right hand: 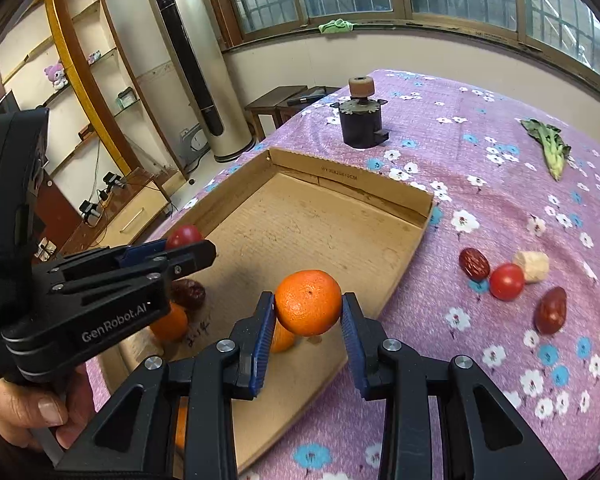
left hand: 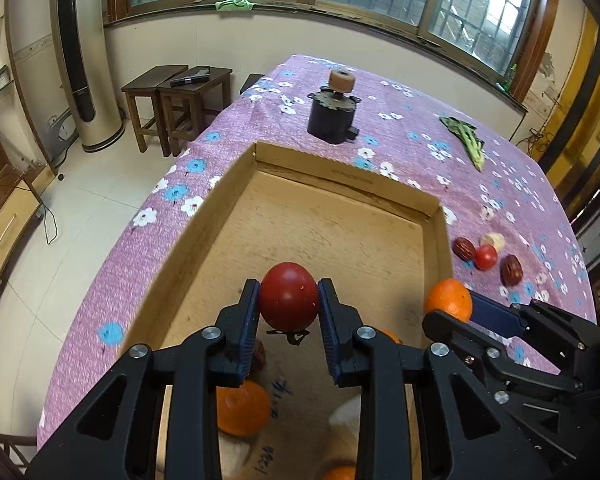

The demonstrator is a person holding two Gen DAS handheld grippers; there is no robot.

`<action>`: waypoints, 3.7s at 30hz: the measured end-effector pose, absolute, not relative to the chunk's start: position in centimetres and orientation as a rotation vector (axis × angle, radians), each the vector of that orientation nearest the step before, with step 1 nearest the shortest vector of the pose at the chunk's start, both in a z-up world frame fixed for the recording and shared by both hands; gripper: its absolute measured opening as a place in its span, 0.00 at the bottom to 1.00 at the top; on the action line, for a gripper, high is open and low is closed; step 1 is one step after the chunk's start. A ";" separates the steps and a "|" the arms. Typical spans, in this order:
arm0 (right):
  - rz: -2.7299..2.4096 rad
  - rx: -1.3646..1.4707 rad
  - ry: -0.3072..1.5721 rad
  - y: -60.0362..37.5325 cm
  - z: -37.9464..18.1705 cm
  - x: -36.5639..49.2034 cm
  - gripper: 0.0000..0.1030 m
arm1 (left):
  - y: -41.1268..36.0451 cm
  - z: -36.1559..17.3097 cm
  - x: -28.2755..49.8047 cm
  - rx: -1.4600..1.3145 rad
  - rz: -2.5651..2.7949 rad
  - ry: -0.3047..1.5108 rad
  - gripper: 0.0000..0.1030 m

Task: Organize fruits
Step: 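Carry the tomato and the orange in both grippers over the tray, then open both grippers to release the tomato and orange into the tray, then grasp a red tomato with the left gripper while the right gripper grasps a large red date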

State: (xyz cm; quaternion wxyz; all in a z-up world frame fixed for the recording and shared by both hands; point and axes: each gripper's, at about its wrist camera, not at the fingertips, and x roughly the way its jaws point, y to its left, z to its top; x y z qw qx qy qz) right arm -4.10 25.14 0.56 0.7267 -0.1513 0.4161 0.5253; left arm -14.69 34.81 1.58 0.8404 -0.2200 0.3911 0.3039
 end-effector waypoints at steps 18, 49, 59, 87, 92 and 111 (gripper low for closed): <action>1.178 -0.461 0.977 29.8 -3.3 -3.7 0.34 | 36.8 -2.4 -11.7 -0.492 0.646 0.987 0.26; 1.136 -0.331 0.952 19.9 -0.2 -2.5 0.51 | 31.0 2.3 -13.5 -0.476 0.611 0.855 0.55; 1.024 -0.249 0.972 13.7 -0.6 0.8 0.51 | 26.1 2.8 -10.6 -0.441 0.500 0.866 0.55; 0.887 -0.202 1.000 13.2 -3.7 10.1 0.50 | 21.7 0.2 -3.5 -0.429 0.340 0.929 0.55; 0.914 -0.156 1.022 13.9 -3.9 11.8 0.37 | 22.1 -0.9 -1.4 -0.449 0.309 0.946 0.55; 0.833 -0.004 0.978 6.2 -1.5 12.3 0.37 | 22.3 -3.0 5.7 -0.312 0.325 0.945 0.29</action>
